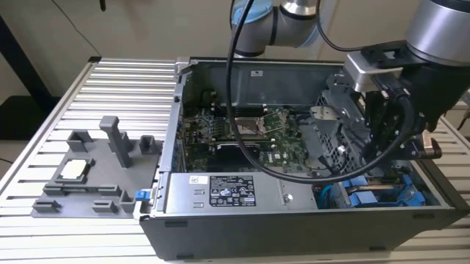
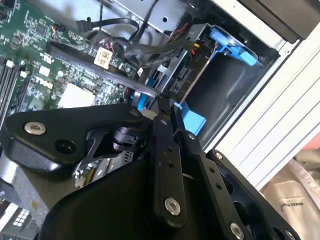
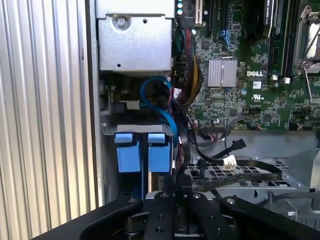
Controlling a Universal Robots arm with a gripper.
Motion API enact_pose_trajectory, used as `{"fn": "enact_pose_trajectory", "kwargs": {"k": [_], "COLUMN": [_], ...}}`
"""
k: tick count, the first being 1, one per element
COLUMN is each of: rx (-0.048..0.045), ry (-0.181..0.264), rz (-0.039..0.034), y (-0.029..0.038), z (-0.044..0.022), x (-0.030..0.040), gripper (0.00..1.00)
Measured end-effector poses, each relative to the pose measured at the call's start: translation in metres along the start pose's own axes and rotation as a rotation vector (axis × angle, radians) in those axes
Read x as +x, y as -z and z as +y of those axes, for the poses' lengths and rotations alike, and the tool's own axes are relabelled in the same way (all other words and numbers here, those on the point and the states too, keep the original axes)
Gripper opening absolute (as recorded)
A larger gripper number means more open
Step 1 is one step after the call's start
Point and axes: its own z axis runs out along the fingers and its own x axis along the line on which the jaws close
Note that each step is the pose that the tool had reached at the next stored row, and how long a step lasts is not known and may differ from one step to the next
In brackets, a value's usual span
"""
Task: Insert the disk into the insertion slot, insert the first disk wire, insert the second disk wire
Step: 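Insert the second disk wire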
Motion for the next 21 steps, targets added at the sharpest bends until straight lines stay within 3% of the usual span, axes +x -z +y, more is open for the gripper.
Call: {"fn": "enact_pose_trajectory", "kwargs": {"k": [7, 13, 16, 18, 19, 21], "rx": [-0.0534, -0.0726, -0.0775, -0.0801, -0.0809, -0.082], "ry": [0.0, -0.001, -0.001, -0.002, -0.002, -0.004], "rz": [0.0033, 0.0033, 0.002, -0.007, -0.0158, -0.0415], "y": [-0.0024, -0.0084, -0.0114, -0.0126, -0.0129, -0.0131], "z": [-0.017, -0.0216, -0.0236, -0.0246, -0.0248, -0.025], "x": [0.0028, 0.0093, 0.0123, 0.0138, 0.0143, 0.0149], "gripper": [0.16, 0.16, 0.16, 0.16, 0.16, 0.16]}}
